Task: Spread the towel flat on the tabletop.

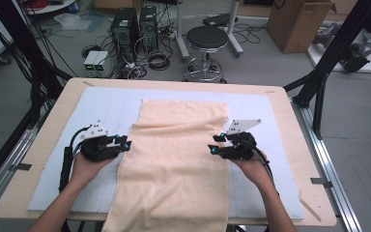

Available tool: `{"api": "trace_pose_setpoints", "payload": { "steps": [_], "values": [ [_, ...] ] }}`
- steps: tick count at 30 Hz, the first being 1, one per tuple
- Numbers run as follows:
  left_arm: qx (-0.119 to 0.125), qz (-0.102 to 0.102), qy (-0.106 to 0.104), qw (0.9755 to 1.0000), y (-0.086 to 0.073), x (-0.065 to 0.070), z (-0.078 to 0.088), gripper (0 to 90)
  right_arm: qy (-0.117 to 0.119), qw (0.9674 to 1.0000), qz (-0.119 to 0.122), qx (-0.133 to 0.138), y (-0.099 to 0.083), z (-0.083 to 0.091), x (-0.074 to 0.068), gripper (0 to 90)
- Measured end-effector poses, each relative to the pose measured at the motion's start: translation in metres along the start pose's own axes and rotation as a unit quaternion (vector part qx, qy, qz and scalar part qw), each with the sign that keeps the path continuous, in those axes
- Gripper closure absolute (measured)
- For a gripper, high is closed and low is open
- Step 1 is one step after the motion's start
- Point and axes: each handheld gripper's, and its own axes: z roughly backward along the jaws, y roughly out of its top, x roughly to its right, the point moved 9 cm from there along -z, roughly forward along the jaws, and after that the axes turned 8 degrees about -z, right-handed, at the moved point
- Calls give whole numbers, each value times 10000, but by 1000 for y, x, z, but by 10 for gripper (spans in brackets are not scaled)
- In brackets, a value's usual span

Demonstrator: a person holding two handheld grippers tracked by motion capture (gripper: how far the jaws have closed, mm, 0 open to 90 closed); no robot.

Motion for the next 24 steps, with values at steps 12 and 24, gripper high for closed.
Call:
{"api": "trace_pose_setpoints", "payload": {
  "steps": [12,24],
  "values": [
    [-66,-458,-601,9971,-46,74,34,543,701,9962,501,-132,-64,7,-81,511],
    [-617,-831,-906,9905,-73,96,30,655,1055,9901,655,-660,-96,-2,-99,657]
  ]
}}
